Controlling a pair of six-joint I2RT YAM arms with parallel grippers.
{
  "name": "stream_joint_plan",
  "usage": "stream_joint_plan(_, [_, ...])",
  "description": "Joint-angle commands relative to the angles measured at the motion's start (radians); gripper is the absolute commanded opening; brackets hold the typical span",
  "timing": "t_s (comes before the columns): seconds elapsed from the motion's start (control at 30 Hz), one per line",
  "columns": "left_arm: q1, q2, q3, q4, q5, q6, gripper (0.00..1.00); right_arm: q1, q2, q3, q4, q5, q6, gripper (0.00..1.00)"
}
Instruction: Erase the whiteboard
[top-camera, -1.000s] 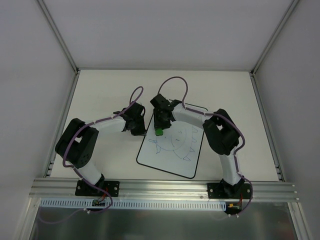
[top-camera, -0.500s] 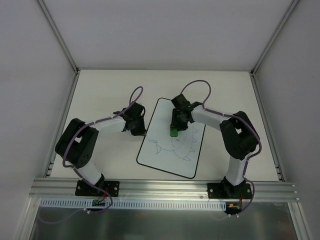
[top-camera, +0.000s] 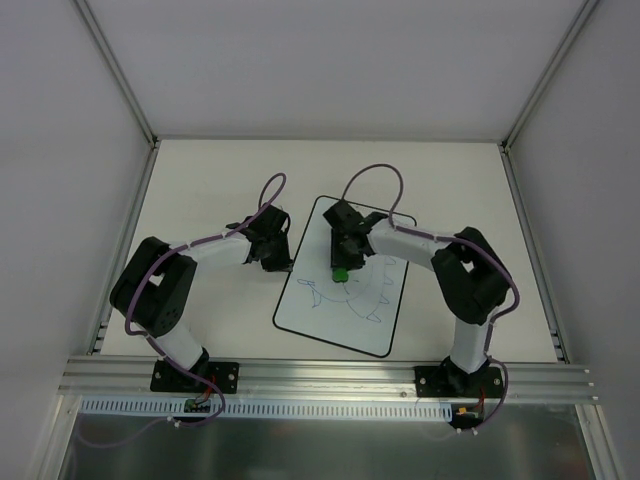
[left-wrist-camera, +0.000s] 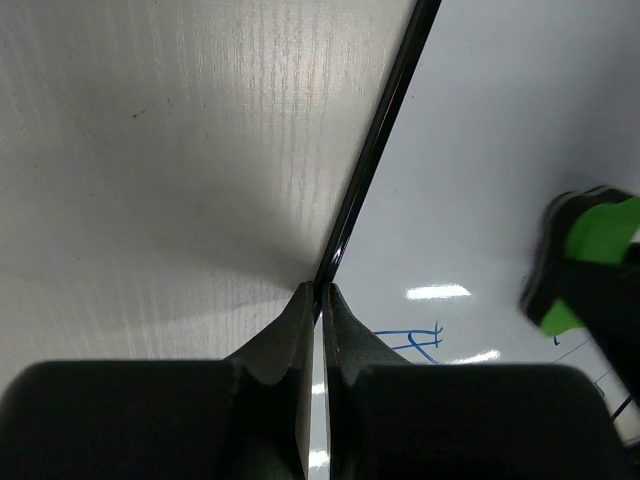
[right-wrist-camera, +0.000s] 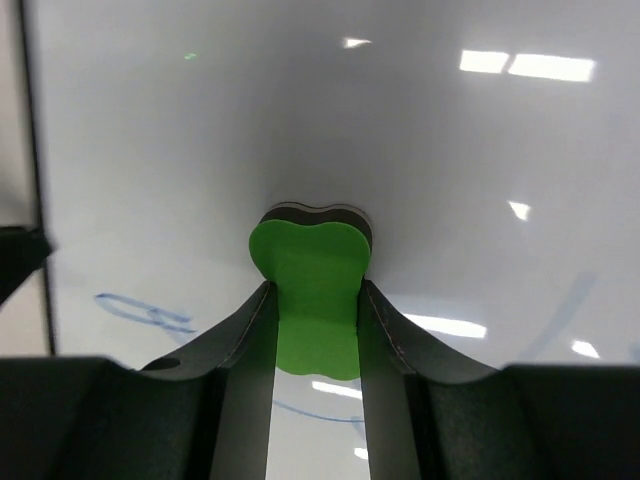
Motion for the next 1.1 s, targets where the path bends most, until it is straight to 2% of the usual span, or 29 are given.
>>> stream_joint_plan(0.0, [0.0,0.034,-0.059,-0.139,-0.059,0.016,0.0,0.133,0.175,0.038,-0.105,-0.114,0.038,0.0])
stream_joint_plan(0.2, [0.0,0.025,-0.065,-0.14,-0.059,0.016,0.0,0.158,0.215,0.105,-0.118,-0.112,0.063,0.0])
stream_joint_plan(0.3, [0.002,0.02,-0.07,-0.14,-0.059,0.016,0.0,0.106,0.162,0.044,-0.127,-0.043,0.064,0.0])
stream_joint_plan(0.47, [0.007,0.012,-0.071,-0.14,-0.057,0.017,0.0,-0.05,-0.021,-0.171,-0.138,0.043,0.052,0.0])
stream_joint_plan(0.63, [0.007,0.005,-0.074,-0.139,-0.057,0.017,0.0,-0.089,-0.144,-0.299,-0.148,0.094,0.043,0.0])
stream_joint_plan(0.77, [0.007,0.0,-0.073,-0.14,-0.054,0.017,0.0,-0.032,-0.13,-0.306,-0.147,0.053,0.046,0.0])
stream_joint_plan(1.07, [0.007,0.005,-0.071,-0.14,-0.056,0.016,0.0,0.213,0.066,-0.092,-0.145,-0.133,0.064,0.0])
